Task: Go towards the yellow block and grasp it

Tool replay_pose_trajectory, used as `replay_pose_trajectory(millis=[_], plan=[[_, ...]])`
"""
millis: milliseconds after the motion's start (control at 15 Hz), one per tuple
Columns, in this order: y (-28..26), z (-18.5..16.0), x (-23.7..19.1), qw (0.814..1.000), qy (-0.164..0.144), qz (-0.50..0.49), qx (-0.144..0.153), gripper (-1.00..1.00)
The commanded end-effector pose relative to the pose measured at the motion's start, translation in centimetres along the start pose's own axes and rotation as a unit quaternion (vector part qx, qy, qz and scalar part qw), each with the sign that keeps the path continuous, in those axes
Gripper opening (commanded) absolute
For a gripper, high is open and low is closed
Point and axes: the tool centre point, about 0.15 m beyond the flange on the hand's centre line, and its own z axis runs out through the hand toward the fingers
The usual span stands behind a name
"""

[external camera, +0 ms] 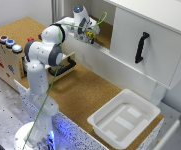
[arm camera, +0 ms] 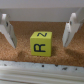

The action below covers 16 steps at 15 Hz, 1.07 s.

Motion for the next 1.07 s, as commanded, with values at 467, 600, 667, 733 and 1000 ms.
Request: replay_pose_trajectory(millis=[467, 600, 667, 733, 1000], plan=[[0.3, 2.3, 1.9, 0.996, -0.003, 0.04, -0.079, -1.0], [0.6, 1.3, 1.5, 0.996, 0.007, 0.044, -0.081, -1.0], [0.7, 0.4, 1.4, 0.996, 0.012, 0.047, -0.081, -1.0], [0.8, -0.9, 1.3, 0.995, 0.021, 0.052, -0.078, -1.0], [1.5, -4.6, 0.2, 0.995, 0.037, 0.063, -0.065, -1.0]])
